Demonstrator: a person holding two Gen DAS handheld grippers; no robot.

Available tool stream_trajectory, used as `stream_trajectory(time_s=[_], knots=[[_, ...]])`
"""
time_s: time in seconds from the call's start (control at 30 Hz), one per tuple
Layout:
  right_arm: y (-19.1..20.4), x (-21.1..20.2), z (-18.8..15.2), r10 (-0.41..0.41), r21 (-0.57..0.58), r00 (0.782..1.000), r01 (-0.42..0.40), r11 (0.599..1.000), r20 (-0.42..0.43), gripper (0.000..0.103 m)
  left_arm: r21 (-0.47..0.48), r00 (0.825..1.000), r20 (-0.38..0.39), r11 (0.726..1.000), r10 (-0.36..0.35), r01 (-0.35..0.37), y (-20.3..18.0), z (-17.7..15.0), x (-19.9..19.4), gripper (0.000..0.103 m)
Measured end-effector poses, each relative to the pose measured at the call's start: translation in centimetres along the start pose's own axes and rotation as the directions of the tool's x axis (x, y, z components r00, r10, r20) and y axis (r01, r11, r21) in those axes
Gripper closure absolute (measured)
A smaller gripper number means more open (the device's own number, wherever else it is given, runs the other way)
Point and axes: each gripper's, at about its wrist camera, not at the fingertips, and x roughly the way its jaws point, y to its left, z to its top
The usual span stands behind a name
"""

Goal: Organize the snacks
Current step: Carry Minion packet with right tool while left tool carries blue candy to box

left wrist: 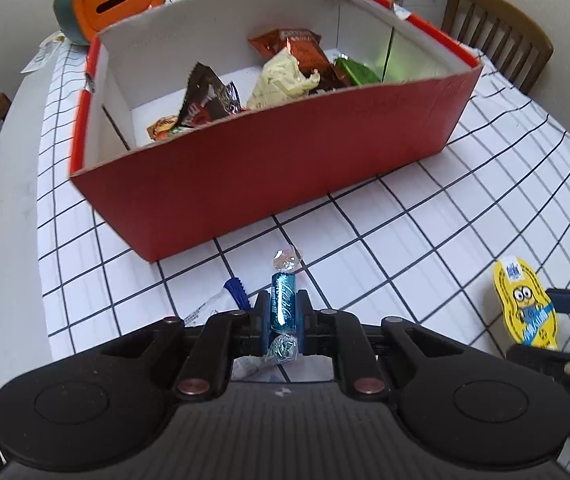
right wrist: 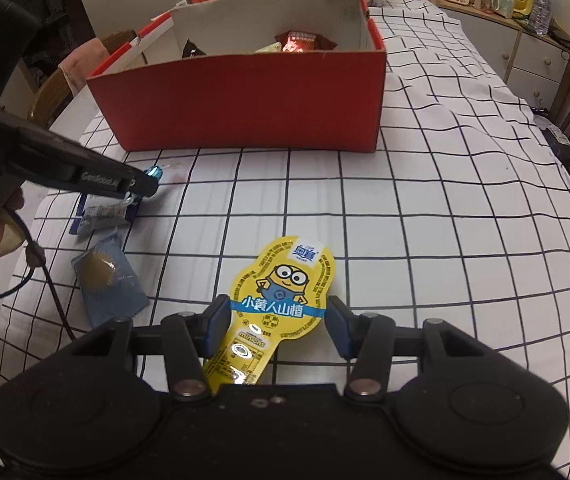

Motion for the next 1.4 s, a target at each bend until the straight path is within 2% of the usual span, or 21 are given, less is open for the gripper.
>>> stream_trajectory(time_s=[0.43,0.73,1.07,1.4], knots=[[-0.2,-4.4,2.8,0.024,-0.031,0.995,-0.021,0.999,0.093,0.052,-0.045,0.996,0.091,0.999,-0.008,0.012,-0.1,-0.3,-6.3,0.091],[0.0,-6.5,7.1,0.065,-0.111,0.982,-0.046,0.993,0.175,0.052,-0.060,0.987,0.156,0.998,0.028,-0.019,0.2,2.1,-9.1,0.091],[-0.8,-6.3,13.3,0.094,-0.160,0.960,-0.053,0.986,0.265,0.052,-0.101,0.978,0.183,0.991,0.102,-0.085,1.6,6.4,-9.1,0.091],[-1.7,-2.6,18.4,0.088,-0.180,0.963,-0.042,0.983,0.253,0.052,-0.145,0.975,0.143,0.978,0.169,-0.149,4.1,10.5,-6.0,0.091]])
